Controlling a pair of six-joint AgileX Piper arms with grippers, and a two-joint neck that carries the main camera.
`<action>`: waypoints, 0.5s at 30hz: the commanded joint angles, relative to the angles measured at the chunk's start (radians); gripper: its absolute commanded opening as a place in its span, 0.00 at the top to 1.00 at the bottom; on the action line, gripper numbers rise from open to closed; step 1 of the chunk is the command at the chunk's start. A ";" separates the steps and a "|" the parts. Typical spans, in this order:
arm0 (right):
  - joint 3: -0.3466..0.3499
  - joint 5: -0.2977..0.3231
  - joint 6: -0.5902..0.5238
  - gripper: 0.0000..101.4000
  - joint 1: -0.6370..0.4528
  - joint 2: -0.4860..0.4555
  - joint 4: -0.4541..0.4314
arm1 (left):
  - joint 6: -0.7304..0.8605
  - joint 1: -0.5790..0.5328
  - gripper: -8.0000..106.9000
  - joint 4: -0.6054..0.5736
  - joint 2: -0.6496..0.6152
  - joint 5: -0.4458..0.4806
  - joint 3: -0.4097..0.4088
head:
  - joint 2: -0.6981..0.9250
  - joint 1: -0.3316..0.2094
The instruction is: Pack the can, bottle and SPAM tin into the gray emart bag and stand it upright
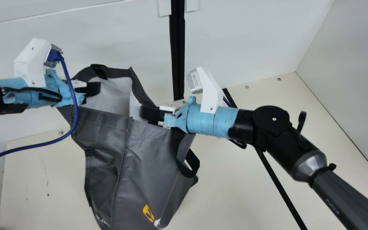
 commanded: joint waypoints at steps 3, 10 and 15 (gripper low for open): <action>0.003 0.001 0.003 1.00 0.002 -0.003 0.000 | 0.004 0.000 1.00 -0.007 -0.001 0.002 0.002 | -0.002 -0.023; 0.003 0.000 0.003 1.00 0.002 -0.005 0.000 | 0.005 0.000 1.00 -0.009 -0.001 0.002 0.002 | -0.002 -0.023; 0.003 0.000 0.003 1.00 0.002 -0.005 0.000 | 0.005 0.000 0.91 -0.009 -0.001 0.002 0.002 | -0.002 -0.023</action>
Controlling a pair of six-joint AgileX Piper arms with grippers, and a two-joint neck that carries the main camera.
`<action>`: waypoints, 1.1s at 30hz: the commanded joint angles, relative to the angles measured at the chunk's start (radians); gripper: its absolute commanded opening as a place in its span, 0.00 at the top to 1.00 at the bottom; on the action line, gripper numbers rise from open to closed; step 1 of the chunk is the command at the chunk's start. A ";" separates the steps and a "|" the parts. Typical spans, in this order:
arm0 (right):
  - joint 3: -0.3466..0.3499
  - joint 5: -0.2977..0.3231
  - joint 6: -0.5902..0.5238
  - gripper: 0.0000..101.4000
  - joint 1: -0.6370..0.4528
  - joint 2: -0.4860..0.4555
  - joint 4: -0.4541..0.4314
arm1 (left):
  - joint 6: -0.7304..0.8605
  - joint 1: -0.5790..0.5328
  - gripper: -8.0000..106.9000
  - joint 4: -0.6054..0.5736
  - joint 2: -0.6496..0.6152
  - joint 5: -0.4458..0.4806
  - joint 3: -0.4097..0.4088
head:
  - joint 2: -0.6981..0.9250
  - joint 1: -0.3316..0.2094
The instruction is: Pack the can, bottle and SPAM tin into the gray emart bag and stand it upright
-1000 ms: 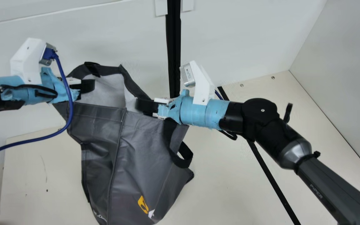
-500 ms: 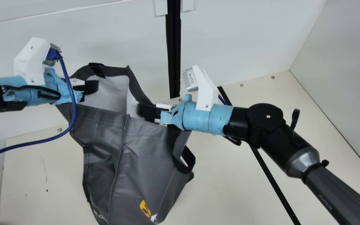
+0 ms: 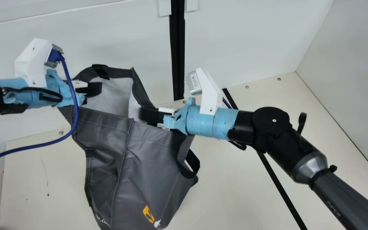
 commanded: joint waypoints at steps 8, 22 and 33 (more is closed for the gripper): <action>0.000 0.006 0.000 1.00 0.000 0.000 0.000 | 0.000 0.000 0.68 0.000 0.000 -0.002 0.000 | -0.002 -0.023; 0.000 0.012 0.000 1.00 0.000 0.000 -0.001 | 0.073 0.010 0.27 -0.069 -0.162 -0.079 0.229 | -0.002 -0.023; 0.000 0.016 0.000 1.00 0.000 0.000 -0.002 | 0.165 0.060 0.15 -0.182 -0.322 -0.126 0.394 | -0.002 -0.023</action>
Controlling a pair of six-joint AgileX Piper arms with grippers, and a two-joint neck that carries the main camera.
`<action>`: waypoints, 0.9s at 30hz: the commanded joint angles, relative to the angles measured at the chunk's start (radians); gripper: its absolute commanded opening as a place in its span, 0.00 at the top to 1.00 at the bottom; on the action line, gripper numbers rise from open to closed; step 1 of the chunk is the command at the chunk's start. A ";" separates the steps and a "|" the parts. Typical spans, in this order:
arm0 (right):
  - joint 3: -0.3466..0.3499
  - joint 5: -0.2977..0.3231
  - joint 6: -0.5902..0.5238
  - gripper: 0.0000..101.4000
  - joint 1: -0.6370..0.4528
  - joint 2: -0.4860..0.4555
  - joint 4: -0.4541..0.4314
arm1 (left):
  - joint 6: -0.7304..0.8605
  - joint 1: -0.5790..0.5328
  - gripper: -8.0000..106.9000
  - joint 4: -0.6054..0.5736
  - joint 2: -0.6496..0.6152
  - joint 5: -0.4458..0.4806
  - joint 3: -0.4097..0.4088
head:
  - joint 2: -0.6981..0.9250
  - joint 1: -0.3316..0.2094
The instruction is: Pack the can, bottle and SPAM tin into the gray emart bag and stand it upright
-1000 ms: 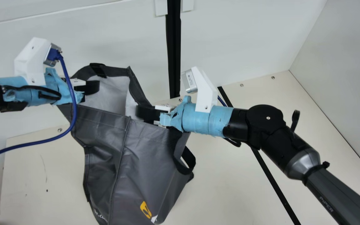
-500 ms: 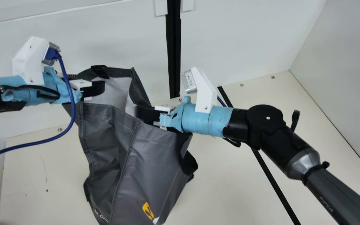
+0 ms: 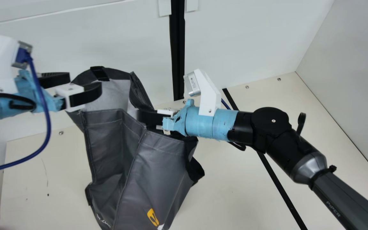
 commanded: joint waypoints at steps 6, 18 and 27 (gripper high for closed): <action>0.000 0.000 0.000 1.00 0.000 0.000 0.000 | 0.042 0.039 0.15 -0.034 -0.096 -0.017 0.095 | -0.002 -0.023; 0.000 0.000 0.000 1.00 0.000 0.000 -0.003 | 0.060 0.117 0.15 0.002 -0.251 -0.057 0.236 | -0.002 -0.023; 0.000 0.000 0.000 1.00 0.000 0.000 -0.003 | -0.013 0.148 0.15 0.177 -0.351 -0.095 0.340 | -0.002 -0.023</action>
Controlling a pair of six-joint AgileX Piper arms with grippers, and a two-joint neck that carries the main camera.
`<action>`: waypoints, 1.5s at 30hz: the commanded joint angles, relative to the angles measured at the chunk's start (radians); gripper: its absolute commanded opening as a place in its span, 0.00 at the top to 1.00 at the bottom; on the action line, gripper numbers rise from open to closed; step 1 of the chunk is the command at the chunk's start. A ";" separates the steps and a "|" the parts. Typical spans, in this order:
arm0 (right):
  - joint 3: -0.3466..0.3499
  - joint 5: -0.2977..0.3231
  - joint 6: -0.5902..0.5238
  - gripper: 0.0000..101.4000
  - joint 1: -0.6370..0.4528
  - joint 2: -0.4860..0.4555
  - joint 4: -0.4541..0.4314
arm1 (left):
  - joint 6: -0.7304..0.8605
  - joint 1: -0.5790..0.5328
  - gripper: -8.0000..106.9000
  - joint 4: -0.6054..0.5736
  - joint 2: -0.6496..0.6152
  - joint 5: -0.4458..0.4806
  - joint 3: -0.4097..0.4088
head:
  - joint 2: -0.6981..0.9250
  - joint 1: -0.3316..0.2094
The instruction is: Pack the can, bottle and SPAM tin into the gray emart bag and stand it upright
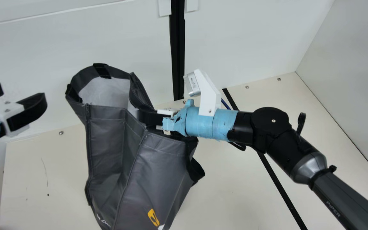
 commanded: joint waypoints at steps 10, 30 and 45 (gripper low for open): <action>0.000 0.000 0.000 1.00 0.000 0.000 0.000 | -0.163 -0.004 0.15 0.336 -0.104 -0.043 0.143 | -0.001 -0.023; 0.000 0.000 0.000 1.00 0.000 0.000 0.000 | -0.514 -0.091 0.15 0.866 -0.238 -0.012 0.423 | -0.001 -0.023; 0.010 -0.008 0.025 1.00 -0.003 -0.032 -0.026 | -0.514 -0.091 0.15 0.865 -0.239 -0.010 0.422 | -0.001 -0.023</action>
